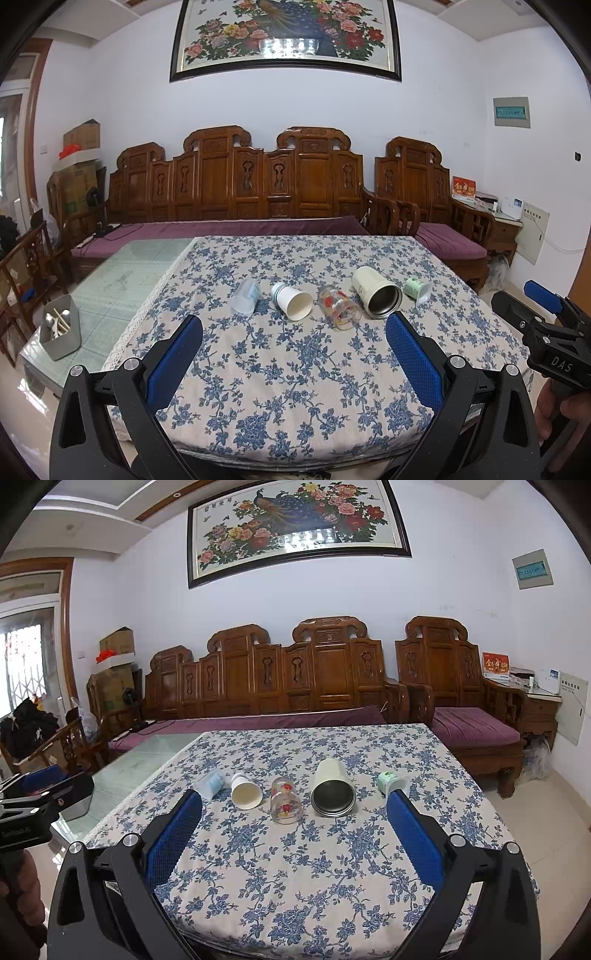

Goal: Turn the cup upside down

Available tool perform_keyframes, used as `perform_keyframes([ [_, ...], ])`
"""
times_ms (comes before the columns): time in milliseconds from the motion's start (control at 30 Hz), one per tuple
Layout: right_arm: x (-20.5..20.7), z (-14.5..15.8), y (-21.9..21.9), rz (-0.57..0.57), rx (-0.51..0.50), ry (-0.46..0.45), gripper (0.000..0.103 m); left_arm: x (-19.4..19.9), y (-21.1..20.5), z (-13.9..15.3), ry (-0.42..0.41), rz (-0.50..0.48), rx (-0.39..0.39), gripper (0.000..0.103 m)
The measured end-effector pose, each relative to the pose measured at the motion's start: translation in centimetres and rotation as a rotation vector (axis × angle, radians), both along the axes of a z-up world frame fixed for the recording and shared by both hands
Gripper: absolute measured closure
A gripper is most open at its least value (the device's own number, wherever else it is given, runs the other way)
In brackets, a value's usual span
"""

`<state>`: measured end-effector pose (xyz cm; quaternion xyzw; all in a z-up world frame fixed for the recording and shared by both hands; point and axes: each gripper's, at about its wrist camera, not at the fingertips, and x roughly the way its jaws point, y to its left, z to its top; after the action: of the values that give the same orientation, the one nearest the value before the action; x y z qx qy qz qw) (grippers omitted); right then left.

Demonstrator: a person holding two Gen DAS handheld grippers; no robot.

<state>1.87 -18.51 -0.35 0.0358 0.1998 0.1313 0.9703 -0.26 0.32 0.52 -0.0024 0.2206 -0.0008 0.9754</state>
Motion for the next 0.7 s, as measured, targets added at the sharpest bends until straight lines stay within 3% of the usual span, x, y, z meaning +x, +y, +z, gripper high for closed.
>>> perform_keyframes([
  [700, -0.15, -0.04, 0.24, 0.005, 0.001, -0.003, 0.002, 0.2, 0.04, -0.07, 0.002, -0.001, 0.005, 0.008],
])
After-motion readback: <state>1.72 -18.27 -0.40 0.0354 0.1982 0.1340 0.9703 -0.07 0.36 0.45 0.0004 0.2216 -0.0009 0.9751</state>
